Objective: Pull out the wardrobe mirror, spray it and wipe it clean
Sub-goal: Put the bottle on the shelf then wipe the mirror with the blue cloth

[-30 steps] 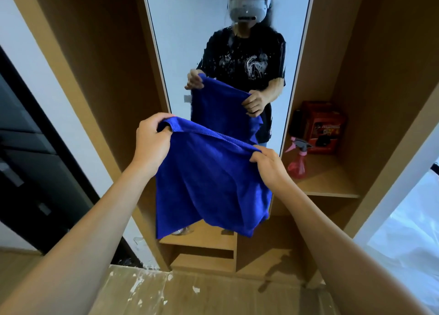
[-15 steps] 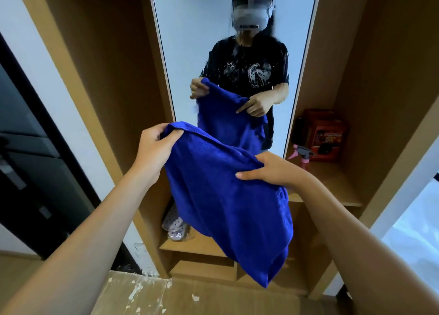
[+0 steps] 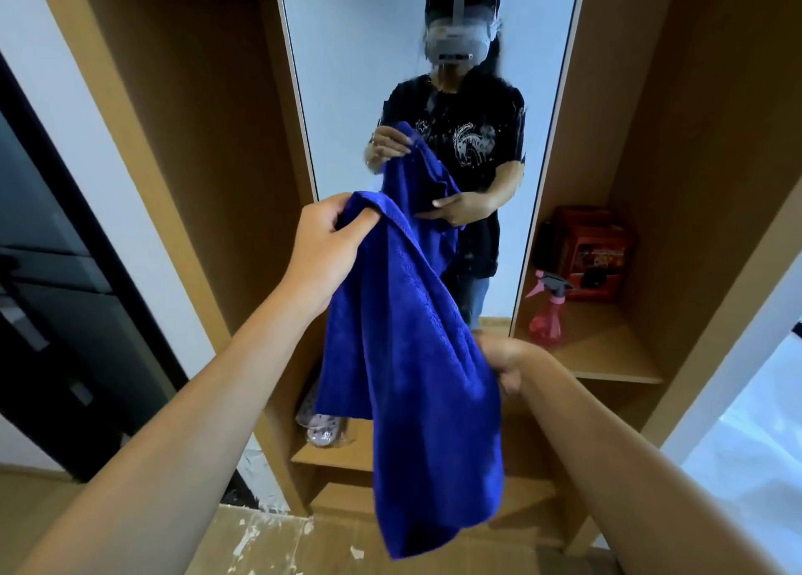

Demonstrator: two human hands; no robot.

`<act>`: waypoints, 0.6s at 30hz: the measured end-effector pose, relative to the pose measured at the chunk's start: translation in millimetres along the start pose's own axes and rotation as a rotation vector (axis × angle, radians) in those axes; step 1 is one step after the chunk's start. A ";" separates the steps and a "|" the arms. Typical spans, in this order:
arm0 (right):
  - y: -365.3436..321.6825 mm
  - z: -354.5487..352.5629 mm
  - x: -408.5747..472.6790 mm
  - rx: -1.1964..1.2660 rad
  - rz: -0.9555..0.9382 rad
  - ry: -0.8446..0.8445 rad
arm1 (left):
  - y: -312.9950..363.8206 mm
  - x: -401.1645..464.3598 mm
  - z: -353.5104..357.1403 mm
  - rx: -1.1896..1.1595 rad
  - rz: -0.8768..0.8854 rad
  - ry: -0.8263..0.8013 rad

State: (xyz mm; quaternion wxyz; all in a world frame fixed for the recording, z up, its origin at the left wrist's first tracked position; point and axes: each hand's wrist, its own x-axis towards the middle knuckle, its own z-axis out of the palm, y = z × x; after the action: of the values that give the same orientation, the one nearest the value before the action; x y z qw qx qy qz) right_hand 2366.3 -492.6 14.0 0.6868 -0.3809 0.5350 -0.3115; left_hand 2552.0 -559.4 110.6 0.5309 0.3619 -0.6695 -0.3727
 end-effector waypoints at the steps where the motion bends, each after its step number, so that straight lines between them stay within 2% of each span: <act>1: -0.3 2.4 -3.2 -0.076 0.008 0.006 | 0.0 -0.6 1.1 0.006 0.010 -0.010; 6: -6.0 11.5 -4.5 -0.254 0.010 -0.008 | -2.6 -2.9 2.6 0.043 0.051 -0.053; 11: -7.6 35.2 -6.8 -0.354 0.018 -0.086 | -2.3 -7.3 17.1 0.116 0.129 -0.169; 13: 0.1 40.1 -0.6 -0.253 -0.042 -0.103 | -0.1 -11.2 20.8 0.096 0.181 -0.225; 16: 17.9 43.0 14.2 0.057 -0.106 -0.093 | 0.6 -17.1 22.4 0.070 0.275 -0.342; 18: 26.3 50.2 20.1 0.112 -0.115 -0.120 | 0.0 -21.4 25.5 0.080 0.306 -0.423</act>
State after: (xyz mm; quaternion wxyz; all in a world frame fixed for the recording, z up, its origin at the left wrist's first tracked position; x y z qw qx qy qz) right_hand 2420.3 -486.3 -11.6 0.7189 -0.3898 0.4519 -0.3565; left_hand 2530.7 -537.6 97.1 0.4147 0.1914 -0.8267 -0.3285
